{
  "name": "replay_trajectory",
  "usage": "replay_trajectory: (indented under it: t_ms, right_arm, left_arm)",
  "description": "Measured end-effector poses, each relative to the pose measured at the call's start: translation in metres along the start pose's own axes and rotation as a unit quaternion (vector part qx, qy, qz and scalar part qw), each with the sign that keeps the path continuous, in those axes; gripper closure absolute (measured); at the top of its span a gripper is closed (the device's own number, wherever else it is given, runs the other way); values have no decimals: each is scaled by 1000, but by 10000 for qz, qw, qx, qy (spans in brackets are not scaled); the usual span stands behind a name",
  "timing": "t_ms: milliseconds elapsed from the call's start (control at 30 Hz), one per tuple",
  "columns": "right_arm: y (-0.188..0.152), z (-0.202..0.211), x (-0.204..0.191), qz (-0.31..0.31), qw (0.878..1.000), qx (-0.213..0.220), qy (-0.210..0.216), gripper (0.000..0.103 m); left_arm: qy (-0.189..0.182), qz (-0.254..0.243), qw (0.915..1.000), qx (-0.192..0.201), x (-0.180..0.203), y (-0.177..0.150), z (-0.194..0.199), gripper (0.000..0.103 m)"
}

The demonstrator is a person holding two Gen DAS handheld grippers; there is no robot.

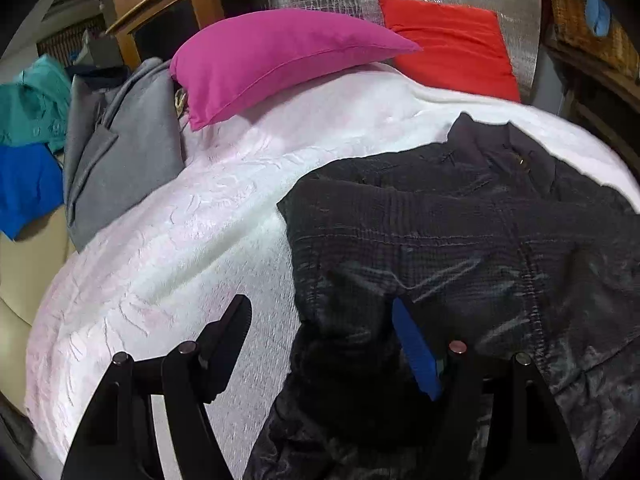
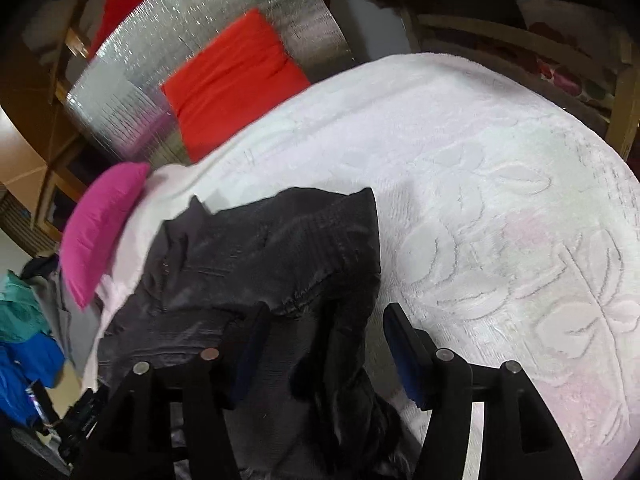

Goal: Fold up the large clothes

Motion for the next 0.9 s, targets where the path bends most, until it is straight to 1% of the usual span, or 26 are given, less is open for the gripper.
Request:
replay_trajectory:
  t_ms: [67, 133, 200, 267, 333, 367, 400, 433, 467, 500, 533, 567, 633, 667, 700, 733, 767, 833, 900]
  right_arm:
    - [-5, 6, 0, -25, 9999, -104, 95, 40]
    - [-10, 10, -1, 14, 9996, -207, 175, 40]
    - [-16, 14, 0, 155, 9995, -251, 136, 40]
    - [-21, 11, 2, 232, 9991, -352, 103, 40]
    - [-28, 6, 7, 162, 9985, -511, 141, 40]
    - [-32, 1, 6, 170, 9978, -623, 180, 41]
    - [-37, -3, 2, 291, 9967, -738, 196, 49]
    - [-40, -4, -2, 451, 9964, -707, 126, 54]
    - [-42, 0, -9, 717, 9957, -584, 27, 61]
    - [-42, 5, -13, 893, 9949, -467, -26, 66]
    - [-41, 15, -21, 1095, 9937, -245, -75, 67]
    - [-41, 22, -23, 1165, 9931, -127, -75, 67]
    - [-42, 31, -29, 1359, 9907, -27, -106, 67]
    - [-43, 29, -28, 1385, 9902, -91, -147, 67]
    - [-47, 22, -24, 1378, 9899, -268, -220, 66]
    - [-51, 15, -20, 1331, 9896, -461, -283, 64]
    - [-52, 11, -16, 1265, 9901, -530, -288, 64]
    - [-48, 20, -18, 1194, 9917, -451, -182, 63]
    - [-43, 38, -19, 1163, 9929, -264, -51, 62]
  left_arm:
    - [-245, 287, 9993, -68, -11, -1, 5, 29]
    - [-582, 583, 9965, -173, -21, -4, 6, 25]
    - [-925, 870, 9910, -414, -30, -11, 2, 24]
    - [-1229, 1100, 9837, -714, -31, -20, -7, 24]
    - [-1494, 1260, 9767, -891, -26, -28, -14, 24]
    - [-1607, 1296, 9742, -916, -22, -30, -16, 24]
    - [-1650, 1291, 9737, -898, -19, -32, -14, 26]
    - [-1635, 1231, 9754, -819, -15, -31, -11, 34]
    - [-1554, 1164, 9781, -753, -13, -30, -8, 38]
    - [-1482, 1093, 9807, -658, -12, -27, -3, 44]
    - [-1467, 1057, 9818, -574, -12, -25, 2, 45]
    - [-1488, 1070, 9818, -502, -12, -24, 6, 45]
    - [-1391, 1007, 9838, -522, -14, -26, 6, 45]
    - [-1272, 892, 9858, -641, -13, -30, 2, 43]
    - [-1262, 852, 9856, -739, -12, -33, -1, 38]
    - [-1279, 859, 9847, -819, -12, -36, -3, 36]
    - [-1318, 938, 9832, -840, -15, -37, 0, 36]
    - [-1311, 983, 9830, -831, -21, -37, 10, 36]
    - [-1209, 921, 9863, -639, -28, -36, 29, 36]
Point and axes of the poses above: each gripper's, at about its wrist camera, not at the fingertips, and z roughly against the way its jaws point, x to its right, y to its top, the point moved 5 cm from there along -z, roughly the way its jaws point, and after that the axes turned 6 degrees about x, right-handed, at the moved point
